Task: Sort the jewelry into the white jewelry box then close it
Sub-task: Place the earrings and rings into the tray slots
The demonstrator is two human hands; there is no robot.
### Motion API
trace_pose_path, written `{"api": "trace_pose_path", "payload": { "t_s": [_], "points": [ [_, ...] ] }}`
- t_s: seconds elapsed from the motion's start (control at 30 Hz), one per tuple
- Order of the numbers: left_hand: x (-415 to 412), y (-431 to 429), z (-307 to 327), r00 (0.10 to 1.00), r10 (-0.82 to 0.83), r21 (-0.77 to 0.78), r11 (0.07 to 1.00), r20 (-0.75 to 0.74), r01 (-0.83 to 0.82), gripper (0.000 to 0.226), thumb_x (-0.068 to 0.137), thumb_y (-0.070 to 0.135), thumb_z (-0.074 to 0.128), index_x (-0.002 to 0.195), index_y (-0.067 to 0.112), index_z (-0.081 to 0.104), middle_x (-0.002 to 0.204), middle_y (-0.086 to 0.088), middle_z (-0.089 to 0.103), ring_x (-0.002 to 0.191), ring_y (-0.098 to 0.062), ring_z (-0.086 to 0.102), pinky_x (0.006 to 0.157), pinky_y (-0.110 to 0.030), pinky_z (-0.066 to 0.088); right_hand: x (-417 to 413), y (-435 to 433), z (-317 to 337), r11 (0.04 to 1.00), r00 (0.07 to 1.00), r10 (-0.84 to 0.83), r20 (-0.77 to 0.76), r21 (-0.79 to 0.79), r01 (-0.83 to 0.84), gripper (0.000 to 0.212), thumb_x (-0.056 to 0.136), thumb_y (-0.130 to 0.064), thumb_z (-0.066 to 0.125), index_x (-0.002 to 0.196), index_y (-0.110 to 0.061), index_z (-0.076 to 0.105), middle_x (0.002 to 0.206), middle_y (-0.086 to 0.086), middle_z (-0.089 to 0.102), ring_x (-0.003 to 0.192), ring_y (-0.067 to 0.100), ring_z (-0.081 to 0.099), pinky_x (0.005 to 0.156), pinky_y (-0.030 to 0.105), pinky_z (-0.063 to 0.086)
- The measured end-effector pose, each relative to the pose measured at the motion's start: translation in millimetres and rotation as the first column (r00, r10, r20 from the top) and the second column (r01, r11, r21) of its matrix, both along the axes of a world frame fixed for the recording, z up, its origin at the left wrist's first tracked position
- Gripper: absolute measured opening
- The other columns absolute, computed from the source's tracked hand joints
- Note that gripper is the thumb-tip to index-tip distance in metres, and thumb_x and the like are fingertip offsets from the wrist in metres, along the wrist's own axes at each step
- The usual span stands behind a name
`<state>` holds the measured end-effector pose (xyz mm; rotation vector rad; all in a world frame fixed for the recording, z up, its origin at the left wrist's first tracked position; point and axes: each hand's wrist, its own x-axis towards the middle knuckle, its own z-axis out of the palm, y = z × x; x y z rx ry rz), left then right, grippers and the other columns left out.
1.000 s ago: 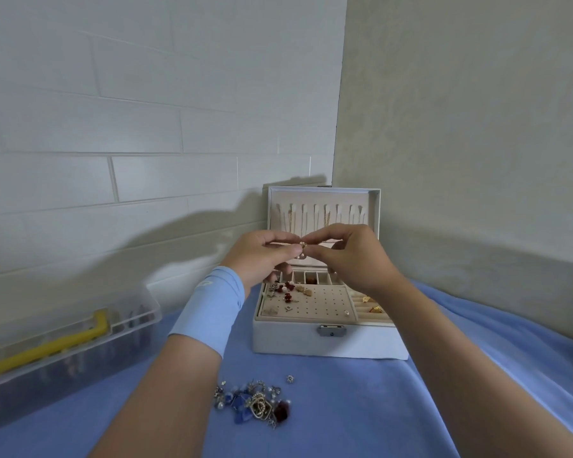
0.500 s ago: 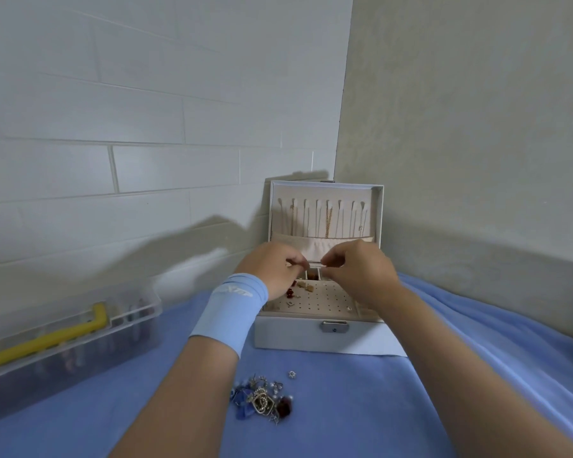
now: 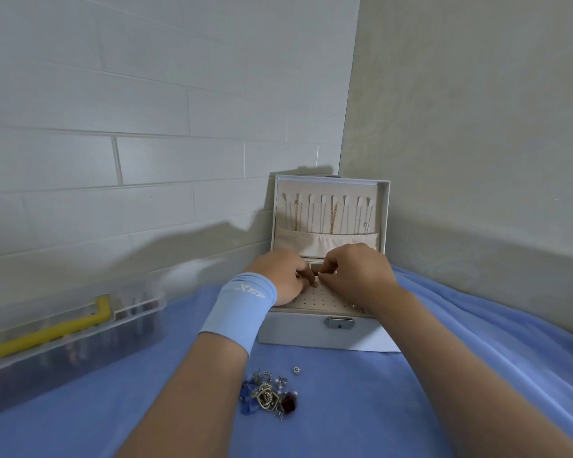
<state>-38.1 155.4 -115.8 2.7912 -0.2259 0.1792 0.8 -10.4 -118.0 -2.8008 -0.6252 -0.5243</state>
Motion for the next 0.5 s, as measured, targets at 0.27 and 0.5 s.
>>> {"api": "trace_pose_path", "payload": {
  "t_s": [0.27, 0.5],
  "points": [
    [-5.2, -0.5, 1.2, 1.000, 0.012, -0.088, 0.996, 0.005, -0.012, 0.026, 0.096, 0.023, 0.057, 0.116, 0.034, 0.070, 0.125, 0.005, 0.066, 0.112, -0.018, 0.061, 0.097, -0.031, 0.048, -0.9, -5.1, 9.0, 0.996, 0.987, 0.073, -0.141, 0.067, -0.064, 0.019, 0.097, -0.030, 0.058, 0.099, -0.031, 0.076, 0.093, -0.012, 0.070, 0.087, 0.010, 0.061, 0.072, 0.028, 0.049],
    [-5.3, 0.0, 2.1, 1.000, 0.008, -0.101, 0.995, 0.023, -0.006, 0.023, 0.095, 0.026, 0.059, 0.110, 0.034, 0.072, 0.125, 0.005, 0.062, 0.111, -0.017, 0.059, 0.096, -0.031, 0.048, -0.9, -6.5, 8.4, 0.993, 0.984, 0.084, -0.158, 0.091, -0.070, 0.024, 0.096, -0.023, 0.054, 0.098, -0.036, 0.074, 0.090, -0.019, 0.065, 0.078, 0.002, 0.057, 0.070, 0.026, 0.049]
  ]
}}
